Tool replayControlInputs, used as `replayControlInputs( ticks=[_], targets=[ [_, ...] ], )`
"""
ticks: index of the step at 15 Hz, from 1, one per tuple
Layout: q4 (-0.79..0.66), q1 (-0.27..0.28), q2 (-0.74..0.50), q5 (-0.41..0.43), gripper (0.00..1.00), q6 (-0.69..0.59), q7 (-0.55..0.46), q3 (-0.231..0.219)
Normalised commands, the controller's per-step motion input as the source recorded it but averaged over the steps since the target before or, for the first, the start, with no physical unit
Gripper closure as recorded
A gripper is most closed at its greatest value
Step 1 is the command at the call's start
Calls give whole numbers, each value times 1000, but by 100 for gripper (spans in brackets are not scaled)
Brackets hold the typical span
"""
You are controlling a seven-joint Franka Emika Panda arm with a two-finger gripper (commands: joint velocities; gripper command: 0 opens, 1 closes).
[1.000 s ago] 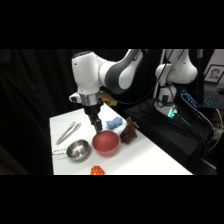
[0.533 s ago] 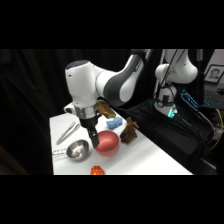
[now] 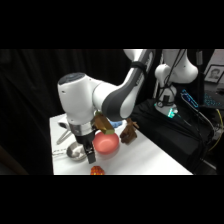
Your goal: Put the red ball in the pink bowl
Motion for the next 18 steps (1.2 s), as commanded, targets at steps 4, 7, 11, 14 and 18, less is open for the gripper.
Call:
replayControlInputs(
  ticks=[4, 7, 11, 14, 18],
  targets=[
    [394, 107, 292, -48, 0, -48, 169, -51],
    [291, 102, 221, -45, 0, -30, 155, -67],
    [193, 79, 156, -22, 0, -2, 122, -62],
    [146, 48, 142, 18, 0, 51, 78, -37],
    [115, 24, 113, 71, 0, 131, 38, 5]
  ],
)
